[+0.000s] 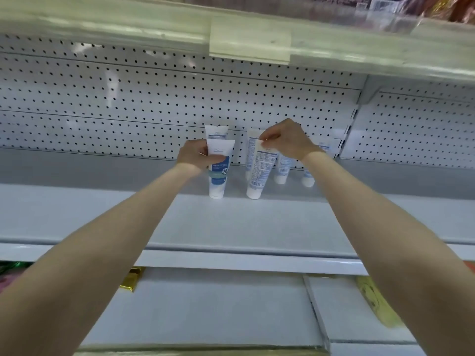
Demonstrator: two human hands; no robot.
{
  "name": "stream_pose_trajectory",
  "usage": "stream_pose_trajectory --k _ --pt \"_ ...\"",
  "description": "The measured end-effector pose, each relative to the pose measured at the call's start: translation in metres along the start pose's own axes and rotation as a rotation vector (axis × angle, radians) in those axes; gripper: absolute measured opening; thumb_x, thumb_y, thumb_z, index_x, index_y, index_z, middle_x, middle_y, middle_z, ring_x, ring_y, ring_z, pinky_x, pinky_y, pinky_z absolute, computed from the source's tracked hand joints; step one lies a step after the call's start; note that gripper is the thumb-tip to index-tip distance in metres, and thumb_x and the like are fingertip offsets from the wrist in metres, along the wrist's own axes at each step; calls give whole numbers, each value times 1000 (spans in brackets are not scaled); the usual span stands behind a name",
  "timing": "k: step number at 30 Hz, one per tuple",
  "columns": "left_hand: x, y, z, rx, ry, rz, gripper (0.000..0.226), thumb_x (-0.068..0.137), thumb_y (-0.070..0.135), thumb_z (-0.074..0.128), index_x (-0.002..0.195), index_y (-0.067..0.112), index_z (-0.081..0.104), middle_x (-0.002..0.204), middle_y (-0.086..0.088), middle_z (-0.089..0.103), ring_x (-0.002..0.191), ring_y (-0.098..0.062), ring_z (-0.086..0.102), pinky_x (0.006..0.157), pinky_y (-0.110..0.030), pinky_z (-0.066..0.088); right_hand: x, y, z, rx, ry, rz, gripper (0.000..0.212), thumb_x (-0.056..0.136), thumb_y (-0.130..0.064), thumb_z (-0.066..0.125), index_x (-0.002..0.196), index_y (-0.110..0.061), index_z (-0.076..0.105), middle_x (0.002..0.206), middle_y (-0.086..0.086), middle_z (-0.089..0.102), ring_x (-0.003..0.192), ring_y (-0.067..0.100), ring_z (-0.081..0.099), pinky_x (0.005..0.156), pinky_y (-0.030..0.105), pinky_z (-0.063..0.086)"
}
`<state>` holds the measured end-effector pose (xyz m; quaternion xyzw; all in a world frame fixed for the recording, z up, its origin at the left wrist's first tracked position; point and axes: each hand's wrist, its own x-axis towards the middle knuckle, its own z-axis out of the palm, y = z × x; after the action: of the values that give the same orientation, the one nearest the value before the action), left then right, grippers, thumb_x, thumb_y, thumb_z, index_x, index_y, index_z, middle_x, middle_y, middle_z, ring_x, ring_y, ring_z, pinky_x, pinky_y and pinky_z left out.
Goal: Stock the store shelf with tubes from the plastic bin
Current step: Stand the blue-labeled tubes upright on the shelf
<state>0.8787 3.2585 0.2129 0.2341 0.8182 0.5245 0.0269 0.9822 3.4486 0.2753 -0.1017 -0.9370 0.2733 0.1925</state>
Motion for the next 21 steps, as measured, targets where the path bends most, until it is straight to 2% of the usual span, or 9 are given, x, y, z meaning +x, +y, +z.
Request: stream_pose_trajectory --k 4,8,12,15,17,21 --pt "1 2 0 14 2 1 29 74 13 74 102 7 67 99 -10 69 96 -28 66 87 -45 54 4 5 6 41 -16 -13 21 80 -5 68 100 -8 72 105 12 68 96 22 64 87 28 51" --pt "-2 1 -1 5 32 -31 27 73 14 74 99 9 67 99 -11 69 95 -27 67 87 -45 54 6 7 9 73 -9 -18 21 80 -5 68 100 -9 72 104 9 66 89 13 59 82 20 45" --pt "-10 6 -2 10 28 -38 42 56 29 70 94 12 67 95 -10 69 93 -28 67 86 -44 55 5 5 14 81 -21 -41 20 81 -3 66 100 -8 72 95 5 65 87 12 57 78 17 42" --pt "-11 7 -3 12 20 -28 29 66 17 75 93 11 65 93 -10 67 89 -27 66 87 -46 54 7 4 17 87 -12 -38 20 81 -3 66 99 -8 72 103 6 63 89 13 57 81 19 43" --pt "-9 6 -3 14 23 -22 22 74 8 71 95 10 65 92 -10 66 86 -26 64 87 -47 53 6 3 18 89 -6 -40 21 82 -2 65 100 -8 72 99 4 64 88 11 57 81 18 42" --pt "-10 5 -4 2 24 -34 22 75 8 71 96 11 64 92 -8 65 84 -23 63 88 -44 54 1 2 17 87 0 -48 22 82 -2 63 101 -7 72 92 2 66 85 10 56 78 15 41"
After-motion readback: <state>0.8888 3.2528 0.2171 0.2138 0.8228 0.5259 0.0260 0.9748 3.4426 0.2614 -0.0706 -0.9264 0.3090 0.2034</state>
